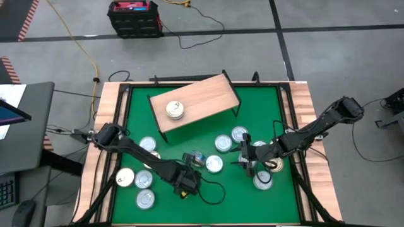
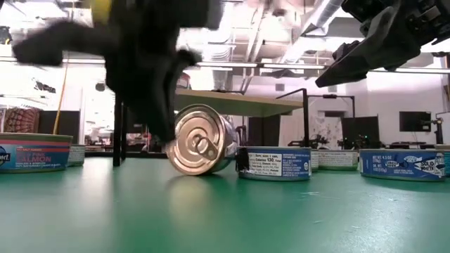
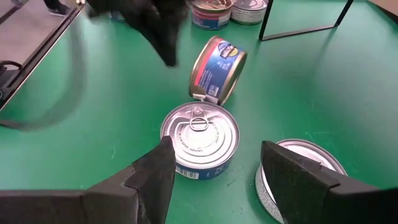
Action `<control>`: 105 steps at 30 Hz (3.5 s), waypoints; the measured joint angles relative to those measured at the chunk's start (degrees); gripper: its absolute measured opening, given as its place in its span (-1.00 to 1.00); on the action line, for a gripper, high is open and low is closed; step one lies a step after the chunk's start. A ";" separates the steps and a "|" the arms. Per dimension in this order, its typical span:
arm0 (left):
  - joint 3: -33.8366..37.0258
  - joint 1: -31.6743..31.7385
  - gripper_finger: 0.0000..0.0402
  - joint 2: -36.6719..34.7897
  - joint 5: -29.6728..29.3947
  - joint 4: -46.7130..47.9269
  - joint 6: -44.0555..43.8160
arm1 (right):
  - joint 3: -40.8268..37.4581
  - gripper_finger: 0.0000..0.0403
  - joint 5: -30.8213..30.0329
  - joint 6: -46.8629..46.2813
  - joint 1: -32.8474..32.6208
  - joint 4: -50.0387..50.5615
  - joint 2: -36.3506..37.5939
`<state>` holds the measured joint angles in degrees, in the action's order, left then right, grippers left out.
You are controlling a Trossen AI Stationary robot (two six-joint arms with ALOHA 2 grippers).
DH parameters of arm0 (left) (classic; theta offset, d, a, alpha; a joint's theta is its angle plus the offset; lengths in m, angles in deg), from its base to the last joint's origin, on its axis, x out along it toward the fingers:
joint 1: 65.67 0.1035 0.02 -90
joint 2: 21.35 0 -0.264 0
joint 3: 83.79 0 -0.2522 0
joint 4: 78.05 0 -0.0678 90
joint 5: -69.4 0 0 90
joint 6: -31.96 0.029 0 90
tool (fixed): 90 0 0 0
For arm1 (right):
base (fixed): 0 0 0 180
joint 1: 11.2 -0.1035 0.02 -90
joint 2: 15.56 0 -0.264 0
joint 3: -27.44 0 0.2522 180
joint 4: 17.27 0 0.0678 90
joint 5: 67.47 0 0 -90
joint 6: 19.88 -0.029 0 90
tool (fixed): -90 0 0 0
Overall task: Stack canned seafood by type on shelf
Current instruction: Stack the blue pink tuna can on top of the blue pink tuna can on the shelf
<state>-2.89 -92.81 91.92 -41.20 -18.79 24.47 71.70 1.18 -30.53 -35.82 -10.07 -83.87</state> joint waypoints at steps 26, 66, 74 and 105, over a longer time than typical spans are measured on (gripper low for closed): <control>-15.96 14.83 0.76 1.28 11.01 9.50 15.43 | 0.02 0.31 0.15 -1.42 -2.53 6.08 3.08; -14.73 23.36 -0.09 -12.39 29.39 18.57 8.37 | 0.02 0.31 0.17 -1.36 -2.51 3.67 1.49; -12.47 35.64 -0.09 -24.70 29.02 19.27 3.51 | 0.02 0.31 0.20 -1.36 -2.73 3.19 1.11; 12.57 64.66 -0.08 -41.99 51.83 2.60 -5.29 | 0.02 0.31 0.44 0.57 -2.27 1.33 1.09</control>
<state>9.67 -28.15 49.93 10.62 -16.20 19.18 71.72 1.62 -29.96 -38.09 -8.74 -82.78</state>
